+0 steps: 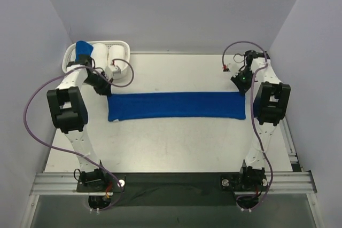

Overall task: Roll the towels
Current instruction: Fold the towel

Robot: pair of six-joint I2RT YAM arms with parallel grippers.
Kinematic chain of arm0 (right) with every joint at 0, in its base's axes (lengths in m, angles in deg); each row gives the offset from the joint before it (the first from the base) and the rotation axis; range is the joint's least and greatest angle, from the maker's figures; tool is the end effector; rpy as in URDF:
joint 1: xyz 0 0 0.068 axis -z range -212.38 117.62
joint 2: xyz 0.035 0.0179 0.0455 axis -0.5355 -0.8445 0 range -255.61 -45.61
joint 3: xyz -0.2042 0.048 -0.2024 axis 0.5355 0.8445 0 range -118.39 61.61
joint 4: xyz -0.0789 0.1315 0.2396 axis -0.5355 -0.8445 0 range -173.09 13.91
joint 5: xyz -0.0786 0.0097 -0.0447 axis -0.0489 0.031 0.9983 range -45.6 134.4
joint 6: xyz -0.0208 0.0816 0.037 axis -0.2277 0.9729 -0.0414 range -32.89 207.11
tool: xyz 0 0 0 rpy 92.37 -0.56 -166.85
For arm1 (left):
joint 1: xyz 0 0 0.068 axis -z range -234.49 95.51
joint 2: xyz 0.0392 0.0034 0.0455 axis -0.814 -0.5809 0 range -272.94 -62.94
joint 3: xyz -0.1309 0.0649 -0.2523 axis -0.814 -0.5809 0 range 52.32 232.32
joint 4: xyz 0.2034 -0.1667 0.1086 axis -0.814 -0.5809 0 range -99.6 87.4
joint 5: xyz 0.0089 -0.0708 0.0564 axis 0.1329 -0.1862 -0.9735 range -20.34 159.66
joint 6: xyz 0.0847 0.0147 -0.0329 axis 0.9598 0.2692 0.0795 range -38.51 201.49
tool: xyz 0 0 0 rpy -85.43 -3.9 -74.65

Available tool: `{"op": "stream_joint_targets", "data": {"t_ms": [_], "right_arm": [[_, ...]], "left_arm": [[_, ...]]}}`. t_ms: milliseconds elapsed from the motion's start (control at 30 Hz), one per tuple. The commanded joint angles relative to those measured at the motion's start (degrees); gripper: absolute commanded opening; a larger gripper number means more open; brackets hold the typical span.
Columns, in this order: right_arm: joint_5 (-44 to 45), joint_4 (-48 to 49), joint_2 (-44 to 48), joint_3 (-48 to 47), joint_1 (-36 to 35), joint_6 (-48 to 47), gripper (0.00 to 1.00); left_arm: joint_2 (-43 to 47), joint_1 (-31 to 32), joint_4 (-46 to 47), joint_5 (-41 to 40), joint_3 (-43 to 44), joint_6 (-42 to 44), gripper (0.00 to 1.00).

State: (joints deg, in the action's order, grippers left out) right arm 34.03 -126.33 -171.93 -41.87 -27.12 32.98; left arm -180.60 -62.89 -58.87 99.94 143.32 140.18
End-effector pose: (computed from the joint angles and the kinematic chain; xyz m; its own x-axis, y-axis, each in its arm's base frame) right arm 0.5038 -0.0315 0.1438 -0.5889 -0.7463 -0.3102 -0.7498 0.6477 -0.1351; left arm 0.4386 0.0225 0.1528 -0.5655 0.6624 -0.4914 0.8051 0.5725 -0.1548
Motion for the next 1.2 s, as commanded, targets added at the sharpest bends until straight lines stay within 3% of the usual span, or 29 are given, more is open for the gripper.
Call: {"op": "stream_joint_targets", "data": {"t_ms": [0,167,300,433,467,700,867,1167], "right_arm": [[-1.1,-1.3,3.4,-7.0,1.4,1.6,0.0],[-5.0,1.0,7.4,-14.7,2.4,4.1,0.0],[-8.1,4.0,12.7,-11.6,2.7,3.2,0.0],[-7.7,11.0,19.6,2.8,1.7,-0.7,0.0],[-7.2,14.3,20.8,10.2,1.4,-2.0,0.0],[-2.0,28.0,29.1,38.7,-1.6,-9.6,0.0],[-2.0,29.4,33.8,47.0,-1.5,-12.7,0.0],[-0.1,30.5,35.9,53.2,0.8,-18.8,0.0]], "left_arm": [[1.3,-1.6,1.4,3.7,10.0,-3.3,0.0],[3.7,-2.8,4.7,7.8,16.9,-8.0,0.0],[8.8,-4.3,11.0,10.8,12.3,-8.8,0.0],[12.5,-4.1,11.8,10.6,2.8,-2.5,0.0],[13.4,-4.0,12.3,10.1,0.3,-1.3,0.0],[17.9,-3.9,15.7,5.9,-23.3,7.8,0.0],[24.0,-4.9,17.2,5.8,-35.5,10.2,0.0],[28.3,-6.0,15.9,3.1,-42.7,15.7,0.0]]}}
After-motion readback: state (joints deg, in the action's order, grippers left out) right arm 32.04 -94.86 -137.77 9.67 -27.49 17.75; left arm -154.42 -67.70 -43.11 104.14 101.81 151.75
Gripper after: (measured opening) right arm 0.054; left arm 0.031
